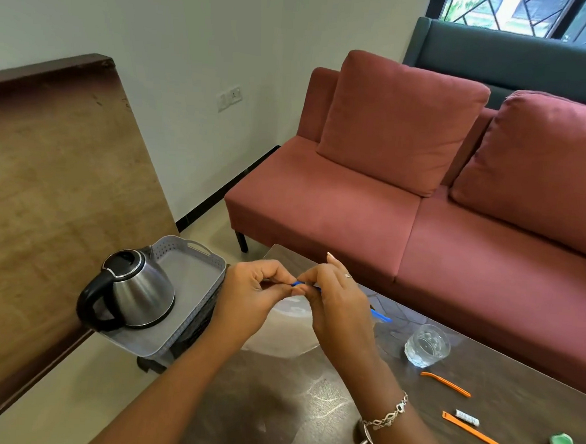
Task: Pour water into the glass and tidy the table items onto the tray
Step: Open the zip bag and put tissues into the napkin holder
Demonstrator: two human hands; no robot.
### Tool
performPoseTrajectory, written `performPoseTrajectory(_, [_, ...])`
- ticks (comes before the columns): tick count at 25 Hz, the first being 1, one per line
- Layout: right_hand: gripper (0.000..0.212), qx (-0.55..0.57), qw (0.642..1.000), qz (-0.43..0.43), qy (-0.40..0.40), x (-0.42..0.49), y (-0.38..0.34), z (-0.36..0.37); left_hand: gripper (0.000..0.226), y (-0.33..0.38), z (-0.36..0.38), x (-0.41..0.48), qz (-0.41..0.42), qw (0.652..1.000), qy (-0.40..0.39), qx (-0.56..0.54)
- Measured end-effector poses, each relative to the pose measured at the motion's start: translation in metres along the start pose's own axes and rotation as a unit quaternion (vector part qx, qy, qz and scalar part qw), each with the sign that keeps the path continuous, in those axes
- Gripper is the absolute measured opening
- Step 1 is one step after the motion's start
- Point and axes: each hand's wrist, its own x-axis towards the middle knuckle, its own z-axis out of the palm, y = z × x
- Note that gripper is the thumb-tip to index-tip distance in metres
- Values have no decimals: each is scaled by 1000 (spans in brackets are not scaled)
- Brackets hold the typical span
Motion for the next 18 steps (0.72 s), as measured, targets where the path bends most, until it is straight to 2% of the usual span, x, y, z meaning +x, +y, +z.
performPoseTrajectory(3, [18,-8,1000,1,-3,-1,7,-4,30,4,-1,3,-5,1000,6,8])
performPoseTrajectory(6, [21,-5,999,44,5,-3,31,-15,31,2,-17,12,-27,997,70,-18])
performPoseTrajectory(10, [18,-61,996,62,15,-10,64,-32,35,-2,-41,19,-36,989,120,-80])
performPoseTrajectory(13, [10,-80,994,67,10,-11,72,-35,38,-2,-37,22,-36,990,112,-80])
performPoseTrajectory(15, [15,-75,995,62,-3,-9,69,-40,37,-4,-35,22,-36,993,94,-65])
performPoseTrajectory(18, [27,-92,996,15,-6,-6,63,-45,8,-4,-42,19,-48,998,19,-26])
